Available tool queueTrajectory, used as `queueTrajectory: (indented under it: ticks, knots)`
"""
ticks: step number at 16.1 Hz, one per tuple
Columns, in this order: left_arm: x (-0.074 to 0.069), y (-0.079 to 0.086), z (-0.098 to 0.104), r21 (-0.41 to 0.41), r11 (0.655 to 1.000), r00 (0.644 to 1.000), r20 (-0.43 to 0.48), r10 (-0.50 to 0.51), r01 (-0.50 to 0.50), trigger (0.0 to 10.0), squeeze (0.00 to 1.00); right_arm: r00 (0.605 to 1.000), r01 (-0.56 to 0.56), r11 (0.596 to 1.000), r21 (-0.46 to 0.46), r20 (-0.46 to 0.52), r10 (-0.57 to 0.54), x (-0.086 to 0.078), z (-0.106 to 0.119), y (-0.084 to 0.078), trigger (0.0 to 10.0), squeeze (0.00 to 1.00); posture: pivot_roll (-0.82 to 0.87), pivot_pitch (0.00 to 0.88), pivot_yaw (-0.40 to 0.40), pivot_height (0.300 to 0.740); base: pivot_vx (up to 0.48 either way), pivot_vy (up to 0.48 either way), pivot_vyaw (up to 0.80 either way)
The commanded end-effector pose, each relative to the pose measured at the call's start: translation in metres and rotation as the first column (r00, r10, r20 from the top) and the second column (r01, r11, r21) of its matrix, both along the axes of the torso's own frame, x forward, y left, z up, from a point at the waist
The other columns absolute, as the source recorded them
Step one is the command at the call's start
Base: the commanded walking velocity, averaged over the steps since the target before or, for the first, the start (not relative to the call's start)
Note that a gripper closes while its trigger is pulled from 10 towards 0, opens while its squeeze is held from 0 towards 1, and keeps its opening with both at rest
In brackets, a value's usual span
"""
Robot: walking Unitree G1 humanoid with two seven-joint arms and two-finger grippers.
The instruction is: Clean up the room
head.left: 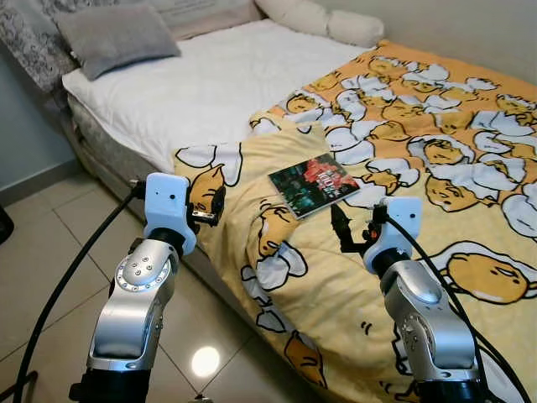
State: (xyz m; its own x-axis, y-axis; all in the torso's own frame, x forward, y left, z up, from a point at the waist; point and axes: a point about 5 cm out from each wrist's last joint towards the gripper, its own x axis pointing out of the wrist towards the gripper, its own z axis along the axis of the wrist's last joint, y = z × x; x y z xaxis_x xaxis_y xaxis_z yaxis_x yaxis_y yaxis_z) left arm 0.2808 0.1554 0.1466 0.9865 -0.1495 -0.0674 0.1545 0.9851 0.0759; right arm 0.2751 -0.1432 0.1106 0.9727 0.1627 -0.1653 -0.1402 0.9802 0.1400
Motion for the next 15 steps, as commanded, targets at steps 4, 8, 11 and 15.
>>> queueTrajectory:
  ticks: [4, 8, 11, 15]
  knots:
    - [-0.002, -0.003, -0.003, 0.005, 1.000, 1.000, -0.001, -0.027, 0.027, 10.0, 1.00, 1.000, -0.007, 1.000, 0.010, 0.004, 0.007, -0.003, -0.001, -0.002, 10.0, 1.00, -0.05, 0.000, -0.033, 0.740, 0.000, 0.000, 0.00]
    - [-0.003, -0.003, -0.003, 0.001, 0.999, 0.999, 0.003, -0.033, 0.033, 10.0, 1.00, 1.000, -0.017, 0.999, -0.029, 0.000, 0.017, -0.001, -0.002, 0.001, 10.0, 0.95, -0.04, 0.000, -0.036, 0.740, 0.218, 0.000, 0.00]
    - [-0.003, -0.002, -0.003, 0.000, 0.999, 0.999, 0.003, -0.035, 0.035, 10.0, 1.00, 0.998, -0.067, 0.994, -0.081, -0.015, 0.066, 0.000, -0.004, 0.006, 10.0, 0.20, -0.04, 0.000, -0.037, 0.740, 0.324, 0.000, 0.53]
    - [-0.003, -0.003, -0.003, -0.001, 0.999, 0.999, 0.001, -0.037, 0.037, 10.0, 1.00, 0.998, -0.051, 0.997, -0.052, -0.026, 0.050, -0.002, -0.005, 0.005, 10.0, 0.00, -0.04, 0.000, -0.039, 0.740, 0.330, 0.000, 0.40]
